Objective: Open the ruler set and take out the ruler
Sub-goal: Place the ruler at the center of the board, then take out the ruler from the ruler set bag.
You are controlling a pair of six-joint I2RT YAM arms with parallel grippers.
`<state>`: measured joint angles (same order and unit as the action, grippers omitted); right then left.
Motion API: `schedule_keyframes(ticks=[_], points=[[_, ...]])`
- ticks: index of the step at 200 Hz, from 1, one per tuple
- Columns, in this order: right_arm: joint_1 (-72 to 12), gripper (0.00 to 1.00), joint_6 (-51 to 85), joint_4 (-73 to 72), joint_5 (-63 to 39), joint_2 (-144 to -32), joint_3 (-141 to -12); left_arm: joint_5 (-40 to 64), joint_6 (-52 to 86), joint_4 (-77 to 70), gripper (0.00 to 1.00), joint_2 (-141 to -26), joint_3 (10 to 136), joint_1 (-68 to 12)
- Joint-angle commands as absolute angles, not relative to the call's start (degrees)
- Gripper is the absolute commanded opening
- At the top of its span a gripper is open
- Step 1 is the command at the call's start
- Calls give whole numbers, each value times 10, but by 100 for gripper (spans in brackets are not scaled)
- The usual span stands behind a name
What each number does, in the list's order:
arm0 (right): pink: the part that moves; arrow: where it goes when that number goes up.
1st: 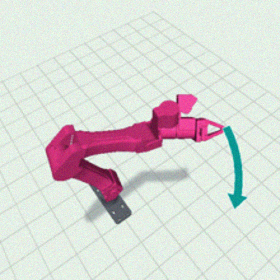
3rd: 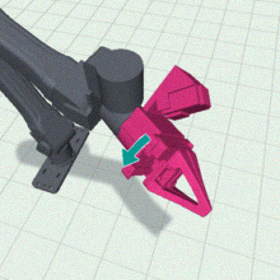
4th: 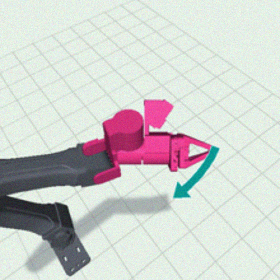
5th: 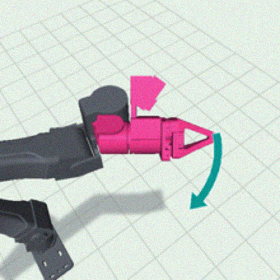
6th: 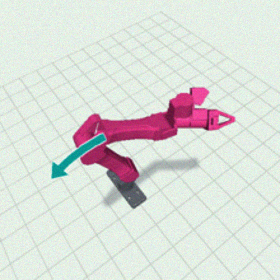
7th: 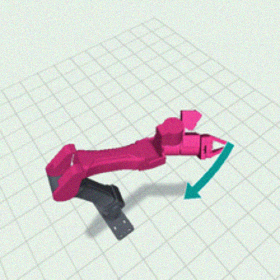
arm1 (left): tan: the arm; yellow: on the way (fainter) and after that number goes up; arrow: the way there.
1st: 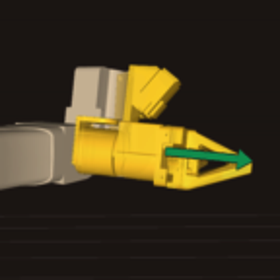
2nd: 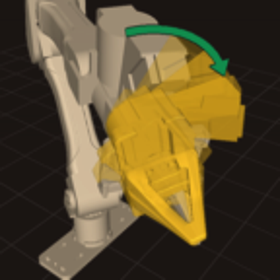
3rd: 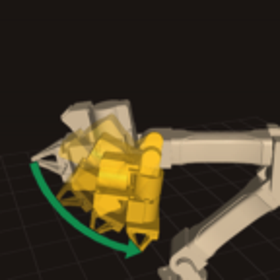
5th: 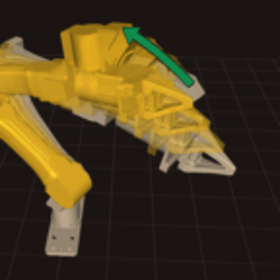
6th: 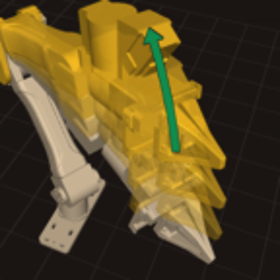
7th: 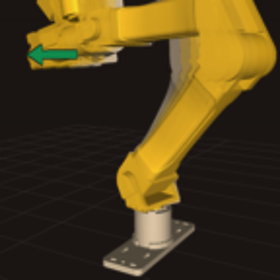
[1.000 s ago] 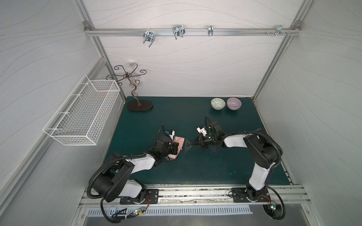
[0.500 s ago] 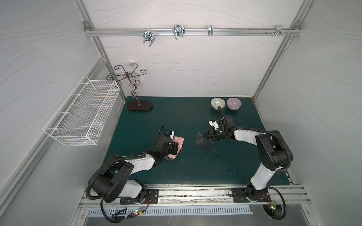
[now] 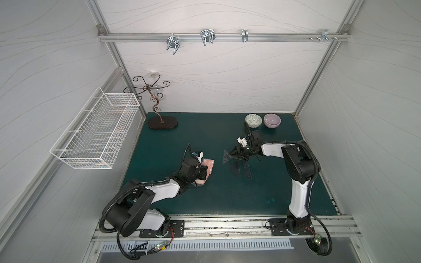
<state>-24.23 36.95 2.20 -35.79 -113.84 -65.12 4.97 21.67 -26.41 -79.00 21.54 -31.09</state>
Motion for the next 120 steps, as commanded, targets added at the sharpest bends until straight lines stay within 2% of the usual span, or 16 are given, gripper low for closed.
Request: schedule_keyframes(ticks=[1,16,22,56,76,89,120], points=[[-258,49,352,53,-320,-1074,-624,53,217,-289,0,-789,225,-312],[-275,46,351,26,-324,-1024,-595,54,219,-292,0,-792,225,-312],[-285,42,353,10,-338,-1011,-586,54,219,-293,0,-792,225,-312],[-331,23,503,-208,-510,-1040,-544,56,219,-294,0,-788,225,-311],[-366,13,515,-241,-500,-1052,-540,56,220,-294,0,-784,222,-312],[-386,2,520,-252,-495,-1069,-545,55,220,-296,0,-784,222,-313],[-417,0,551,-288,-492,-1105,-545,59,218,-294,0,-786,224,-313]])
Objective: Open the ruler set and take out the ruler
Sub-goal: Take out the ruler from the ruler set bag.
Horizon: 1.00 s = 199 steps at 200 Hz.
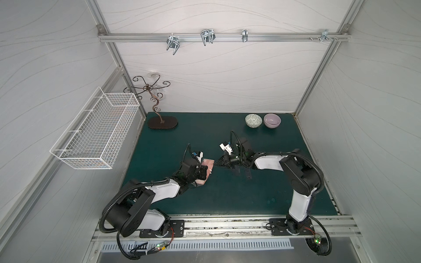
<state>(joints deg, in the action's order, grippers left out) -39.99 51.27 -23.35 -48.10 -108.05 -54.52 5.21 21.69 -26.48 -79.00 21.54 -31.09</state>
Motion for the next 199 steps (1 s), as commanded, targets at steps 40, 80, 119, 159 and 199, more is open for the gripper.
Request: schedule_keyframes(ticks=[40,80,119,159,199], points=[[-431,0,555,-295,-480,-1132,-536,57,220,-298,0,-780,221,-313],[-438,0,554,-299,-473,-1178,-553,56,221,-296,0,-773,221,-313],[-444,0,556,-315,-474,-1214,-574,65,220,-297,0,-777,222,-312],[-444,1,586,-378,-476,-1230,-572,74,223,-313,0,-778,219,-313],[-443,5,595,-394,-473,-1243,-570,90,226,-304,0,-765,229,-312]])
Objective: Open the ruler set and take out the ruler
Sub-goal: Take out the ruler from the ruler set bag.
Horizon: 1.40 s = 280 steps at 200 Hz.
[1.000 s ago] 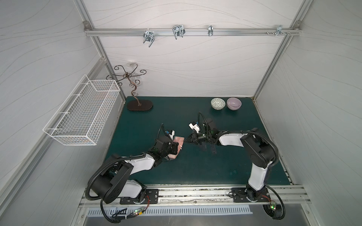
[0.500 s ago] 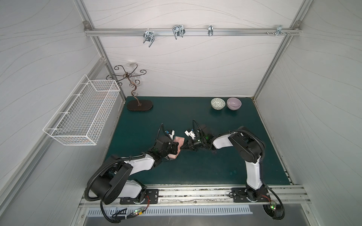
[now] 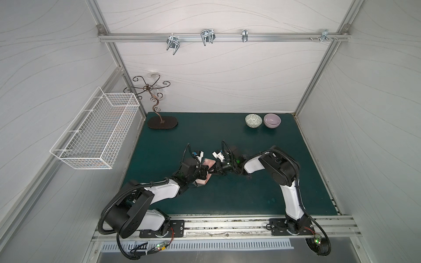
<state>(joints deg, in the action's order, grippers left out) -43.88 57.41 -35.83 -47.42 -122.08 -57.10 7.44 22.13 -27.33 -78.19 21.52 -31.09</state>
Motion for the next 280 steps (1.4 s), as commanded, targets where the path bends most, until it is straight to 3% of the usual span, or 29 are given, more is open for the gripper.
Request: schedule_keyframes(ticks=[1,61,129,170,183,204,220,280], points=[[-443,5,596,-395,-473,-1244,-570,90,227,-303,0,-765,229,-312],[-436,18,585,-359,-466,-1257,-566,69,203,-255,0,-733,247,-330],[-433,26,764,-655,-519,-1361,-571,61,191,-248,0,-772,298,-367],[-432,29,797,-733,-525,-1367,-571,60,188,-225,0,-770,310,-369],[-430,28,820,-764,-527,-1376,-576,55,192,-226,0,-767,306,-368],[-428,8,841,-795,-529,-1382,-573,45,190,-227,0,-756,303,-369],[-423,0,827,-790,-522,-1364,-555,34,187,-221,0,-746,299,-369],[-389,0,816,-761,-514,-1296,-502,-39,155,-183,0,-722,277,-367]])
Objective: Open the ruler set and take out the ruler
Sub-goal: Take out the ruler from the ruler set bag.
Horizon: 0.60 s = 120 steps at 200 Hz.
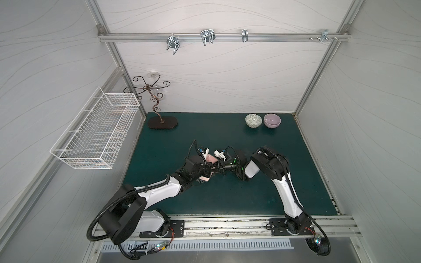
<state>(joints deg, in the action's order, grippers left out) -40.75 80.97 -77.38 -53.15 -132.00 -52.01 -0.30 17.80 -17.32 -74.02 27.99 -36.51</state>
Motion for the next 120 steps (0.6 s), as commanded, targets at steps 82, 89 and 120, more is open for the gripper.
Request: schedule_keyframes(ticks=[82,89,120], points=[[-380,0,719,-607,-515,-1232,-491,-40,156,-198,0,-721,252,-355],[-379,0,718,-605,-514,-1229,-492,-38,157,-199,0,-723,252,-355],[-377,0,692,-565,-518,-1189,-479,-51,153,-187,0,-730,256,-353]])
